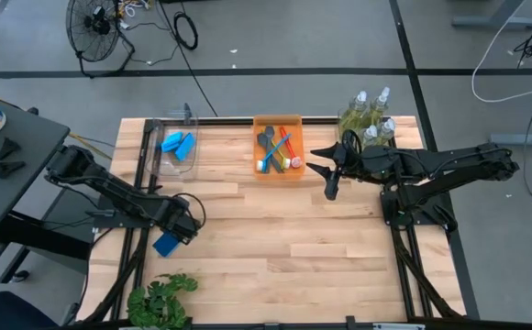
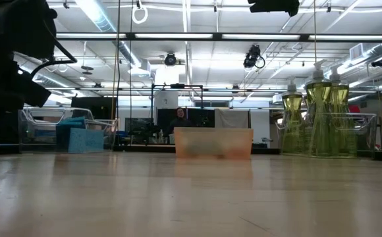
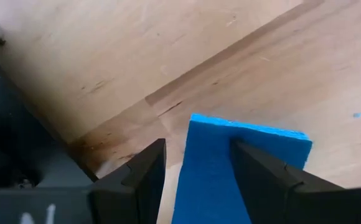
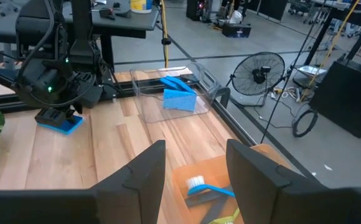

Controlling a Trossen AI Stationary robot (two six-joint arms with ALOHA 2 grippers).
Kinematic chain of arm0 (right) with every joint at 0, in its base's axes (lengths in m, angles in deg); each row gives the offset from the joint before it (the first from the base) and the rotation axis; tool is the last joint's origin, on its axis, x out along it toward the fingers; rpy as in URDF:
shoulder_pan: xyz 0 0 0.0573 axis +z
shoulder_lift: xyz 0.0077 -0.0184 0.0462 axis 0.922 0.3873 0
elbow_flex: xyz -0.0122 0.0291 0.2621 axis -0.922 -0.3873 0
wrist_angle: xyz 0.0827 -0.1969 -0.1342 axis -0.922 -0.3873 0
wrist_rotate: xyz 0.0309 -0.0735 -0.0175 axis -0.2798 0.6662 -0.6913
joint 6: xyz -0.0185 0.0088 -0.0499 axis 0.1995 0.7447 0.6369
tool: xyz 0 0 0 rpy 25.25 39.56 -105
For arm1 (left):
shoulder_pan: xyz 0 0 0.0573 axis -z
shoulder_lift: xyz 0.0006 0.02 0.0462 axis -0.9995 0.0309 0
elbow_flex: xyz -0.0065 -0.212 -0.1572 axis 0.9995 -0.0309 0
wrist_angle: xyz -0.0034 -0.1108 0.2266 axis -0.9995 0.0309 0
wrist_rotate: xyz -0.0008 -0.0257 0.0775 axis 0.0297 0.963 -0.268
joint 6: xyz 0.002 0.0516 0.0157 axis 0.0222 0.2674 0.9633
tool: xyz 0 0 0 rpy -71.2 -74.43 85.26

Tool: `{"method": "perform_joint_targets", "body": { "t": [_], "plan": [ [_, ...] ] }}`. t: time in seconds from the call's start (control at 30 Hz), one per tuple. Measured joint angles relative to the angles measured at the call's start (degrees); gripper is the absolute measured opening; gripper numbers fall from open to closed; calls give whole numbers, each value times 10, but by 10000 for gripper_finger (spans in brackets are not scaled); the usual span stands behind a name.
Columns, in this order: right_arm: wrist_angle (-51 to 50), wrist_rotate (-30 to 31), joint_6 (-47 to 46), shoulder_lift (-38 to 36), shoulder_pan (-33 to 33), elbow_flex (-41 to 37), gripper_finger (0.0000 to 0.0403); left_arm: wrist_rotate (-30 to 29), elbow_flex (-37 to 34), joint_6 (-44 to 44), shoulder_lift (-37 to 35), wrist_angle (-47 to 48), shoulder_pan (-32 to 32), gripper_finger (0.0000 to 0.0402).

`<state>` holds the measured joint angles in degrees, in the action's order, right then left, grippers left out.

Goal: Pick & Place Kitchen Sink Supplies
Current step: Put the blue sponge into the left transparent bin

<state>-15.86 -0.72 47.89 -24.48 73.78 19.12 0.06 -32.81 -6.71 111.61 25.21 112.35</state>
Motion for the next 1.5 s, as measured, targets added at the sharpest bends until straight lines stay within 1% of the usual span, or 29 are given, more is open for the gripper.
{"method": "perform_joint_targets", "body": {
  "t": [0.17, 0.3, 0.4, 0.63, 0.73, 1.0, 1.2, 1.5],
  "plan": [
    [0, 1, 14, 0, 0, 0, 171, 21, -22, 2, -1, -37, -1, 179],
    [0, 1, 17, 0, 0, 0, 171, 26, -29, 5, -4, -46, -2, 156],
    [1, 1, 17, 0, 0, 0, 171, 28, -30, 9, -14, -51, -4, 125],
    [3, 1, 17, 0, 0, 0, 171, 38, -31, 13, -26, -50, -1, 37],
    [5, 1, 17, 0, 0, 0, 171, 37, -31, 18, -26, -50, -1, 11],
    [5, 1, 17, 0, 0, 0, 171, 34, -31, 20, -28, -49, -1, 6],
    [5, 1, 25, 0, 0, 0, 171, 25, -19, 20, -54, -45, -1, 4],
    [6, 1, 28, 0, 0, 0, 171, -34, 47, 18, -94, 3, -6, 3]
  ]
}}
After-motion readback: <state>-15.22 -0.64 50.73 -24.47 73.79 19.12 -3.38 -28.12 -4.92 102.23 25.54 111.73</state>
